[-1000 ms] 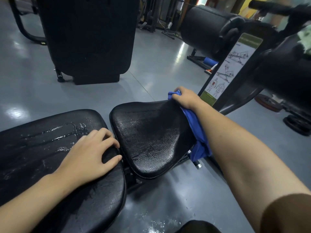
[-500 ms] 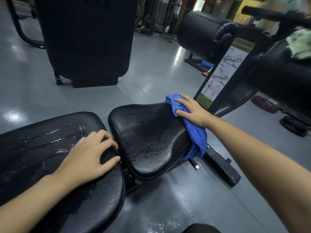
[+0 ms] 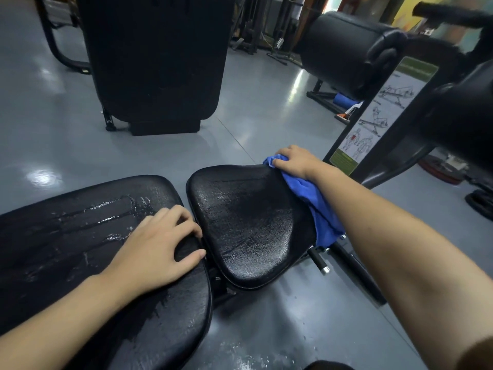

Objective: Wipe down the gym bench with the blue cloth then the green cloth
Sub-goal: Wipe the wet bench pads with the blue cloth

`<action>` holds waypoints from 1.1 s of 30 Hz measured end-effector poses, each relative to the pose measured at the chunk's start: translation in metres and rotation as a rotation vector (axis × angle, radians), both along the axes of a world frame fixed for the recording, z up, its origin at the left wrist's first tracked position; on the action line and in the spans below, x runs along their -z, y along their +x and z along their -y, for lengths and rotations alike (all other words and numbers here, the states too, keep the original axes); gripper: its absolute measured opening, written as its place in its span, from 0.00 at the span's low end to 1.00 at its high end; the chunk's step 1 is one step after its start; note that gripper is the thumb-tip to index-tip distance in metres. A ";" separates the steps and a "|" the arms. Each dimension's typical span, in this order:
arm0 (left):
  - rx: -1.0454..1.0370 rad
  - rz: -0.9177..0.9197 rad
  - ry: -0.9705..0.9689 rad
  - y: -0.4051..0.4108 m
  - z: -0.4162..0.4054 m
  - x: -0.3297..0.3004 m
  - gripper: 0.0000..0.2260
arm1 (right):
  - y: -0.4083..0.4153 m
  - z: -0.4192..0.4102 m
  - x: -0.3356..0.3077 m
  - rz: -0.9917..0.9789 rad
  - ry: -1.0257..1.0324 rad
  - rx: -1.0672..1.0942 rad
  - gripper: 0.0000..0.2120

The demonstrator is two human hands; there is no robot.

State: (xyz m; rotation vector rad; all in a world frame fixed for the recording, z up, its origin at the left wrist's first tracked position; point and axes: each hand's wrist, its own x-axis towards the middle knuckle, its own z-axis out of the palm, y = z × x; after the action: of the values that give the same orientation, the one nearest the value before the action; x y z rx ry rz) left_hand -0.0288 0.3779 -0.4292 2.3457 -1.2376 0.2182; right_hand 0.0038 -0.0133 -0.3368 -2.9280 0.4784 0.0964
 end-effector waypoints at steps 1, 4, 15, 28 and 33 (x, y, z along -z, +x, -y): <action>0.002 -0.001 0.002 0.000 0.000 0.000 0.14 | 0.001 -0.003 0.001 -0.001 -0.008 -0.003 0.22; 0.004 -0.004 0.005 0.000 0.000 0.000 0.14 | 0.010 -0.023 0.004 -0.005 -0.016 -0.038 0.20; 0.005 -0.005 0.010 0.000 0.000 0.000 0.14 | 0.027 -0.073 0.009 -0.057 -0.077 -0.139 0.20; 0.020 -0.008 0.000 0.003 0.000 0.000 0.14 | 0.008 -0.021 0.005 0.015 -0.081 -0.002 0.18; 0.026 -0.030 -0.008 0.003 -0.001 -0.001 0.14 | 0.019 -0.059 0.012 0.006 -0.018 -0.085 0.17</action>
State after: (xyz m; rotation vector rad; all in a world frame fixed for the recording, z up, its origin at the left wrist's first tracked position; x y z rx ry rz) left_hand -0.0260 0.3786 -0.4282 2.3161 -1.2504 0.1790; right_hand 0.0231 0.0461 -0.3484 -2.9649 0.3557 0.0947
